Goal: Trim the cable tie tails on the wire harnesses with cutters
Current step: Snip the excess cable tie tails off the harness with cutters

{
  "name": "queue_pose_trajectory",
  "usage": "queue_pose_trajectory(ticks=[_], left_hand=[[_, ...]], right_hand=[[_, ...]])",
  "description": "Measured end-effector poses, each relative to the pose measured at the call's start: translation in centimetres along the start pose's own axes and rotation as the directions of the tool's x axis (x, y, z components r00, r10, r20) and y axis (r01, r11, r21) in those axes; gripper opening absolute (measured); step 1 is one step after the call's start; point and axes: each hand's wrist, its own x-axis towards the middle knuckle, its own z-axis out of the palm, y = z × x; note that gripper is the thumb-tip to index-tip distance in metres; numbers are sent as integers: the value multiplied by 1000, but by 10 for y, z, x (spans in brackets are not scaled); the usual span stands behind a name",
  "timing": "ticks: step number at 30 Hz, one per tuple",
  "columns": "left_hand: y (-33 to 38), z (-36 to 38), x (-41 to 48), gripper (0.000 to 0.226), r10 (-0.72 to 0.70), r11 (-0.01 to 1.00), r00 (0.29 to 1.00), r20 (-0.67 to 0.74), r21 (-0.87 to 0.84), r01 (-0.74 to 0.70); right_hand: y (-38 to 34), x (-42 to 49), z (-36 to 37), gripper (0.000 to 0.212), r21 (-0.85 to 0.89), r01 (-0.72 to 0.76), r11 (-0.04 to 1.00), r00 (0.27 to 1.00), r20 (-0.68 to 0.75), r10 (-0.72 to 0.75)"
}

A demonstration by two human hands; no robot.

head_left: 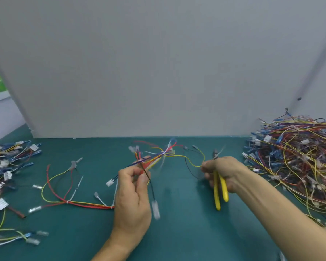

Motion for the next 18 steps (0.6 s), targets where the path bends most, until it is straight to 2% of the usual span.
queue_pose_trajectory(ticks=[2, 4, 5, 7, 8, 10, 11, 13, 14, 15, 16, 18], left_hand=[[4, 3, -5, 18, 189, 981, 978, 89, 16, -192], [5, 5, -8, 25, 387, 909, 885, 257, 54, -413], [4, 5, -10, 31, 451, 865, 816, 361, 49, -500], [1, 4, -11, 35, 510, 754, 657, 555, 79, -652], [0, 3, -11, 39, 510, 685, 598, 618, 129, -717], [-1, 1, -9, 52, 466, 595, 523, 713, 185, -782], [-2, 0, -8, 52, 432, 574, 505, 747, 204, -793], [-5, -2, -8, 41, 357, 546, 473, 806, 231, -805], [-6, -3, -8, 35, 318, 537, 462, 828, 244, -807], [-8, -3, -7, 32, 289, 529, 452, 844, 252, -810], [-9, -2, -7, 30, 266, 528, 443, 857, 255, -810], [-11, 0, -6, 27, 217, 540, 432, 875, 261, -800]], right_hand=[[-3, -1, 12, 12, -102, 15, 995, 1000, 3, -15], [-6, -4, 20, 9, -156, 9, 988, 999, 46, -2], [-5, -3, 19, 28, -130, 1, 992, 996, 91, 11], [-6, 5, 7, 70, -13, 53, 999, 987, 154, -50], [-9, 6, -1, 79, -29, 94, 995, 983, 164, -88], [-19, 6, -14, 76, -284, 128, 950, 979, 187, -76], [-26, 6, -18, 65, -498, 131, 857, 982, 184, -43], [-37, 6, -32, 25, -864, 165, 475, 986, 138, -92], [-41, 4, -43, 7, -948, 151, 280, 979, 103, -178], [-43, 3, -54, 7, -978, 103, 184, 966, 54, -253], [-45, -2, -65, 11, -984, 69, 166, 950, 14, -313], [-50, -11, -72, 13, -963, 110, 246, 916, 2, -401]])
